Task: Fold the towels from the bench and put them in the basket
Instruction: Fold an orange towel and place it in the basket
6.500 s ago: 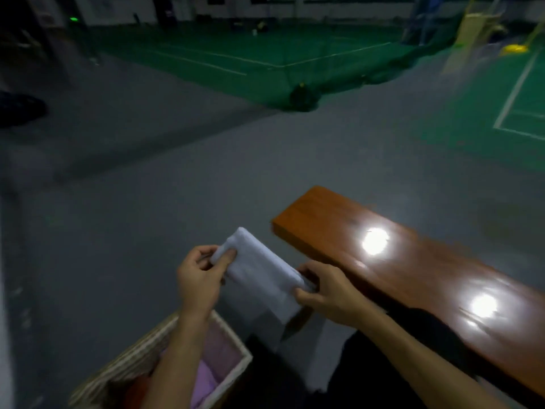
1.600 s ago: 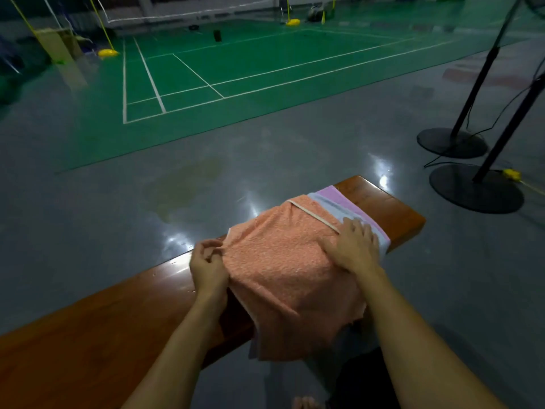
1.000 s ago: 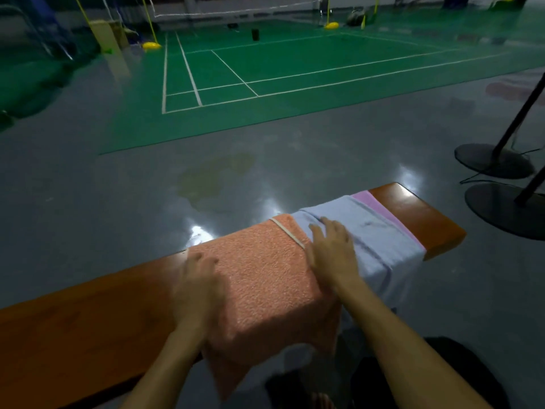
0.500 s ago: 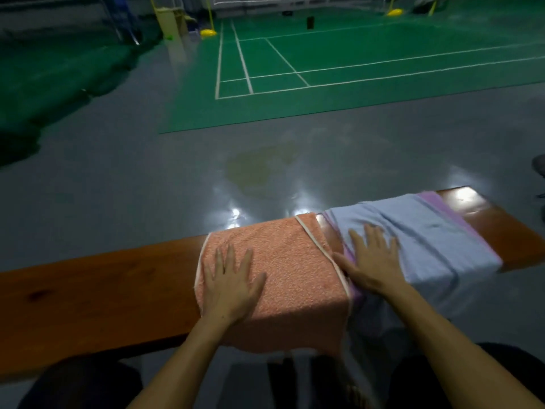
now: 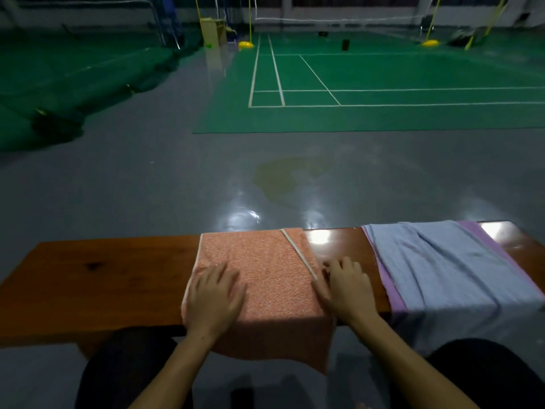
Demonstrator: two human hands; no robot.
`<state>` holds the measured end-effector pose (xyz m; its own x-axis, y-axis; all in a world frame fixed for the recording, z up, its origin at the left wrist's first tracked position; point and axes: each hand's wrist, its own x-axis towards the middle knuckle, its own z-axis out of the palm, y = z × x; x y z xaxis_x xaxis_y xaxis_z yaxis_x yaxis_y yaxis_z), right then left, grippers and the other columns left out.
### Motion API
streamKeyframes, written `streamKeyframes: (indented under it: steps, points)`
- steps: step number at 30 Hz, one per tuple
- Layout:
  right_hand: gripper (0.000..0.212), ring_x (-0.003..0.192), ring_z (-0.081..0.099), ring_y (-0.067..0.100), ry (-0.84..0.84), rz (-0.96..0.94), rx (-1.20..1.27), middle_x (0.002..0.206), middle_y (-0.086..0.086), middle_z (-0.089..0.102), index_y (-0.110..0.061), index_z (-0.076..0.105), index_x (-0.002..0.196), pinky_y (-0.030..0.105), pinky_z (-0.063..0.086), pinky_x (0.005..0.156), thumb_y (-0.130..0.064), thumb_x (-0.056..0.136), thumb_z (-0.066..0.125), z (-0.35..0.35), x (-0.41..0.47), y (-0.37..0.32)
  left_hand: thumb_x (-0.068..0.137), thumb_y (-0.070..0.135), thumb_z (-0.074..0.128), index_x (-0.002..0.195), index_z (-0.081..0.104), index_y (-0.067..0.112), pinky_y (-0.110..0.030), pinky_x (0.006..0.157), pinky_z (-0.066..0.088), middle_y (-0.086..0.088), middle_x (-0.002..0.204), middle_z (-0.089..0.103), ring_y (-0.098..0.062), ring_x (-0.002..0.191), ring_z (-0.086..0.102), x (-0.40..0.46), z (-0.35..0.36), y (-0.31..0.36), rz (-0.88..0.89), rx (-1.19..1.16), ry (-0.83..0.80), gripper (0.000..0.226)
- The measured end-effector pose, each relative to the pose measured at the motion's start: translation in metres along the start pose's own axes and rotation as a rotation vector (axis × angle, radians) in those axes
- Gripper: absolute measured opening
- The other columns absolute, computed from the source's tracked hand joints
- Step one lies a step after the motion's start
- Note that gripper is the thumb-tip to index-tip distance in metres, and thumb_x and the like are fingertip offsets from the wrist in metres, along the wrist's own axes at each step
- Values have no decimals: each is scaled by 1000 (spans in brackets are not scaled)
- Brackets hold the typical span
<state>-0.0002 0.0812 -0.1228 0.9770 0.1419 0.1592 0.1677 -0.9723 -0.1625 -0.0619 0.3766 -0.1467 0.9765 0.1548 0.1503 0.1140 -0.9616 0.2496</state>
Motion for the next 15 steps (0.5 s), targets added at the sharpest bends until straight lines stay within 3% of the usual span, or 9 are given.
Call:
streamKeyframes:
  steps: [3,5,8,11,13,15]
  points:
    - [31,94,62,18,-20,21,52,112,2,64,-24,61,115,35,58,80,-49,105,45,-3,4,-5,100,50,53,127,68,28,-49,104,45,-3,142,61,-26,131,53,8,-7,-12,-185,-35,147,38]
    - [19,90,66,17,-37,18,37,111,1,68,-24,61,114,33,60,81,-35,108,47,-8,6,-6,98,54,60,123,67,25,-48,93,48,-8,132,62,-30,118,56,10,-10,-16,-327,-15,166,39]
    - [17,87,72,19,-47,61,120,106,0,72,-21,67,111,36,62,83,-30,107,53,-10,12,-7,98,60,56,118,65,21,-42,83,54,-3,112,67,-23,99,63,13,-14,-21,-392,-83,148,45]
    - [21,76,71,20,-114,229,361,87,2,73,-14,71,93,43,62,78,-31,102,60,-12,20,-1,103,55,52,101,65,24,-34,70,51,8,87,65,-13,76,61,14,-22,-21,-447,-173,107,33]
    - [33,67,66,17,-188,336,592,73,3,71,-10,70,78,40,59,72,-31,102,62,-18,23,2,104,50,54,94,62,24,-31,65,45,8,84,62,-13,74,60,14,-31,-21,-472,-356,84,28]
    - [37,72,64,21,-257,458,829,78,9,72,-6,73,81,41,55,75,-33,103,60,-27,25,-1,104,40,59,95,61,19,-34,66,49,0,90,65,-21,83,64,19,-37,-25,-457,-653,97,23]
